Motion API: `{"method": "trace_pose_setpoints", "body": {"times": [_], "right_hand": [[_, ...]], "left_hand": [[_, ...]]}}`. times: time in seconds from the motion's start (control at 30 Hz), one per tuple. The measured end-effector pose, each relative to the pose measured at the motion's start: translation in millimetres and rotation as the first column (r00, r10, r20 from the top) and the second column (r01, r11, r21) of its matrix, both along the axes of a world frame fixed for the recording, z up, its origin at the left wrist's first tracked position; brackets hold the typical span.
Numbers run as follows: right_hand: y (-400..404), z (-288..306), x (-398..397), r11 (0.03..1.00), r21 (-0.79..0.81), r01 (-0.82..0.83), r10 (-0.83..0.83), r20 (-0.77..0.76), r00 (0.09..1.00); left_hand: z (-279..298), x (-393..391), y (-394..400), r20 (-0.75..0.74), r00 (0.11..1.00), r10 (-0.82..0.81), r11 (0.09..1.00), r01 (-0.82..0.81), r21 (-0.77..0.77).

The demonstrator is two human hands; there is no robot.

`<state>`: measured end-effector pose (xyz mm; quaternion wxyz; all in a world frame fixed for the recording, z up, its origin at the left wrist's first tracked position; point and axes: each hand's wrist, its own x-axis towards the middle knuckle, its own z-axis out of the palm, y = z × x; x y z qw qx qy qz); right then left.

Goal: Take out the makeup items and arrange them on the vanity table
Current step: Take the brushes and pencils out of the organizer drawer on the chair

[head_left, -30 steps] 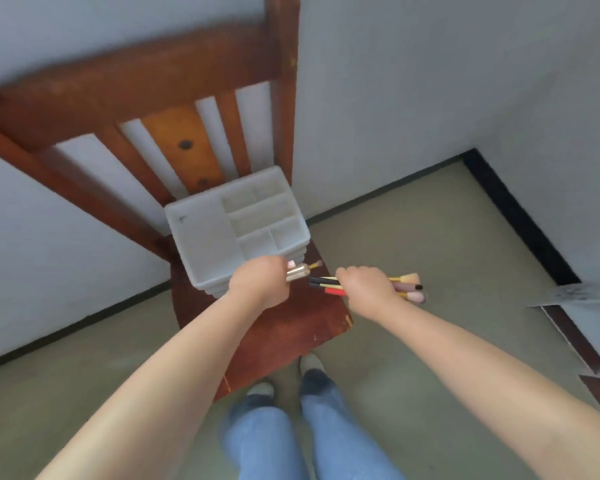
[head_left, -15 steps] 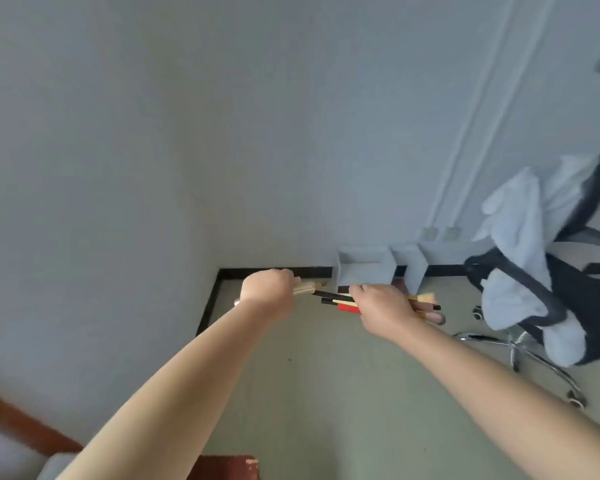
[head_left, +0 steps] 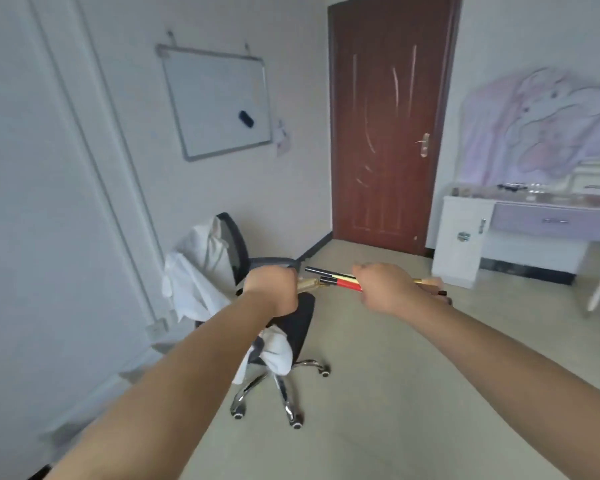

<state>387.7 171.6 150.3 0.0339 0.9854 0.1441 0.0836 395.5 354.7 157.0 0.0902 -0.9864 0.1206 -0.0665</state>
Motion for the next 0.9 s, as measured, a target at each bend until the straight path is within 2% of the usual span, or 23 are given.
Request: {"method": "trace_pose_setpoints", "body": {"times": [0.13, 0.27, 0.4, 0.67, 0.9], "right_hand": [[-129.5, 17.3, 47.1, 0.983, -0.014, 0.185, -0.185, 0.021, 0.983], [-222.1, 30.9, 94.7, 0.948, 0.006, 0.319, -0.319, 0.036, 0.947], [-275.2, 25.0, 144.0, 0.926, 0.019, 0.378, -0.378, 0.024, 0.925], [-360.9, 50.4, 331.1, 0.874, 0.032, 0.485, -0.486, 0.091, 0.869], [-443.0, 52.9, 465.8, 0.775, 0.059, 0.629, -0.631, 0.049, 0.774]], "left_hand": [[14.5, 80.1, -136.0, 0.024, 0.983, -0.181, 0.983, 0.182, -0.041], [24.4, 143.3, -233.3, 0.058, 0.958, -0.28, 0.956, 0.284, -0.073], [19.2, 201.9, -288.4, 0.029, 0.939, -0.342, 0.935, 0.343, -0.086], [42.6, 408.2, -390.1, 0.023, 0.903, -0.429, 0.903, 0.429, 0.004], [46.2, 576.3, -466.2, 0.055, 0.836, -0.546, 0.836, 0.548, -0.037]]}}
